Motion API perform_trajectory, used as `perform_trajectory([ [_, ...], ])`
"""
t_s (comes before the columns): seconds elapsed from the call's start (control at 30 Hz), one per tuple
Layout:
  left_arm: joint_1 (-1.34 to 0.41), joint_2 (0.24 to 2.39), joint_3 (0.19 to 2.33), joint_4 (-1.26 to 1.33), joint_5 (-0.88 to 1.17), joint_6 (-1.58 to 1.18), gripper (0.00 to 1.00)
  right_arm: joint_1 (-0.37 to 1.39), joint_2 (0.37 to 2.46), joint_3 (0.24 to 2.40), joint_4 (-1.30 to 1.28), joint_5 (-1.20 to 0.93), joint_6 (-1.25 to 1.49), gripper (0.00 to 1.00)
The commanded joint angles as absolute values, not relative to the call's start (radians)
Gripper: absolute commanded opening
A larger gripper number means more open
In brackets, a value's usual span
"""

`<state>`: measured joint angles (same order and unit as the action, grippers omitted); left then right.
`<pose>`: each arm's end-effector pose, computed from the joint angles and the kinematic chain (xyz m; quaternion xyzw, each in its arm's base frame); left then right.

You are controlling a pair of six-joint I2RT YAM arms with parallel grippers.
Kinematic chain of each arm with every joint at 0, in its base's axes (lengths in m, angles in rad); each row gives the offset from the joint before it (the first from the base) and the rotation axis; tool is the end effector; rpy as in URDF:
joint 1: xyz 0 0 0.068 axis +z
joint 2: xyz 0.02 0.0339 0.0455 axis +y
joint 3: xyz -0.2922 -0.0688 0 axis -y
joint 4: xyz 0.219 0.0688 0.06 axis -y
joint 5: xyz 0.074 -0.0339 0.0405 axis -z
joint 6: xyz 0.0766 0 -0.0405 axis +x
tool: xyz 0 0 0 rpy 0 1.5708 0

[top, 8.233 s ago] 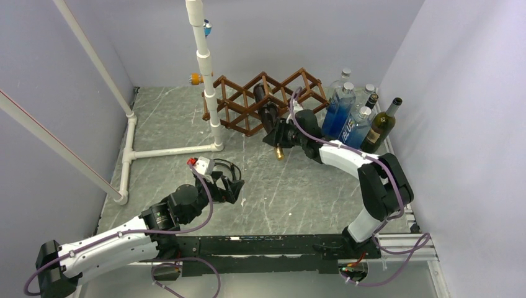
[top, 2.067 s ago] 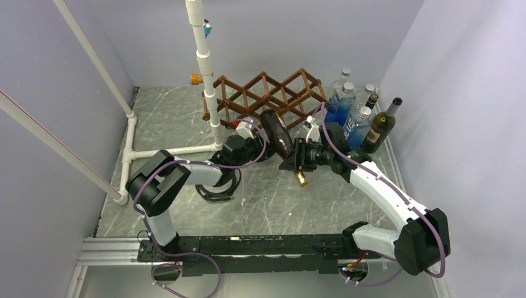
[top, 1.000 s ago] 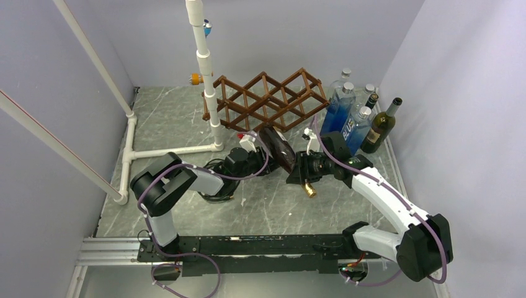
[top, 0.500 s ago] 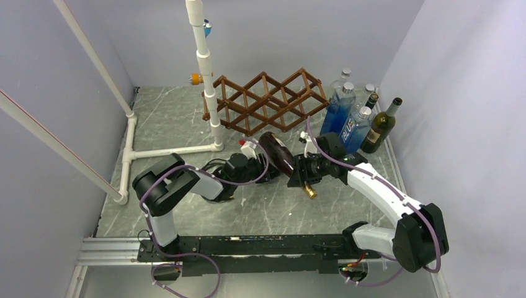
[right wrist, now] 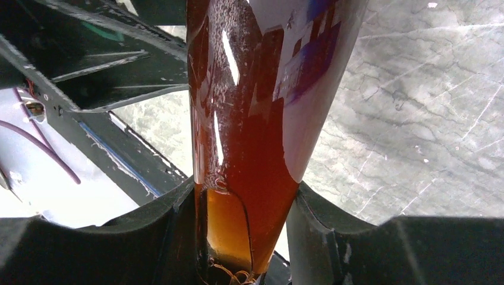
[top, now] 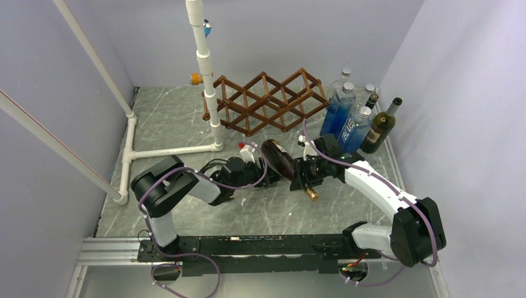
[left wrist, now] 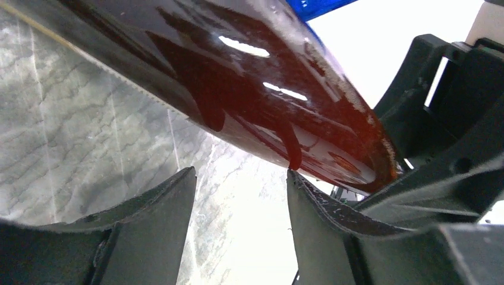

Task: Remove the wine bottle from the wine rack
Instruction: Pick up the wine bottle from the wine rack.

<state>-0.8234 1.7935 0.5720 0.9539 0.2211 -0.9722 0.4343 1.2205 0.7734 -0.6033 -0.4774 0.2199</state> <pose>0.2319 -0.2750 0.1739 0.0080 0.7930 -0.5260 0.3071 0.1791 0.1219 0.2241 -0.1609 0.9270 0.2967 0.1633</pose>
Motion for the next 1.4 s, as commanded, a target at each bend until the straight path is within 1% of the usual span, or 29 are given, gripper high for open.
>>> perform_trajectory([
  [0.0,-0.817,1.693,0.570,1.134,0.206,-0.925,0.64,0.464,1.184,0.875,-0.468,-0.641,0.138,0.00],
  [0.13,-0.818,1.610,0.528,1.080,0.236,-0.830,0.67,0.462,1.184,0.886,-0.477,-0.631,0.126,0.00],
  [0.23,-0.817,1.503,0.487,0.993,0.236,-0.703,0.71,0.463,1.185,0.897,-0.494,-0.626,0.105,0.00],
  [0.3,-0.820,1.419,0.473,0.888,0.227,-0.586,0.75,0.462,1.188,0.911,-0.518,-0.624,0.081,0.00],
  [0.43,-0.842,1.248,0.480,0.570,0.148,-0.338,0.78,0.464,1.194,0.938,-0.571,-0.609,0.017,0.00],
  [0.5,-0.869,1.163,0.463,0.503,0.095,-0.240,0.80,0.464,1.185,0.944,-0.590,-0.588,-0.024,0.00],
  [0.57,-0.894,1.100,0.436,0.479,0.056,-0.160,0.82,0.464,1.175,0.953,-0.606,-0.569,-0.059,0.00],
  [0.6,-0.910,1.067,0.421,0.476,0.033,-0.125,0.86,0.464,1.172,0.960,-0.623,-0.562,-0.079,0.00],
  [0.67,-0.941,1.012,0.390,0.490,0.004,-0.043,0.97,0.464,1.170,0.977,-0.652,-0.557,-0.115,0.00],
  [0.7,-0.955,0.985,0.371,0.510,-0.013,-0.017,0.99,0.464,1.171,0.987,-0.670,-0.558,-0.136,0.00],
  [0.77,-0.965,0.935,0.330,0.557,-0.017,0.053,0.99,0.464,1.180,1.018,-0.718,-0.569,-0.207,0.00],
  [0.87,-0.966,0.877,0.293,0.578,-0.014,0.078,0.99,0.464,1.202,1.065,-0.805,-0.579,-0.293,0.00],
  [1.03,-0.966,0.870,0.311,0.514,0.079,0.175,0.99,0.466,1.255,1.136,-0.942,-0.621,-0.423,0.00],
  [1.17,-1.005,0.927,0.312,0.599,0.143,0.251,0.99,0.468,1.297,1.179,-1.010,-0.628,-0.469,0.00],
  [1.37,-1.141,1.133,0.396,0.672,-0.064,0.473,0.99,0.480,1.311,1.203,-1.046,-0.594,-0.492,0.00],
])
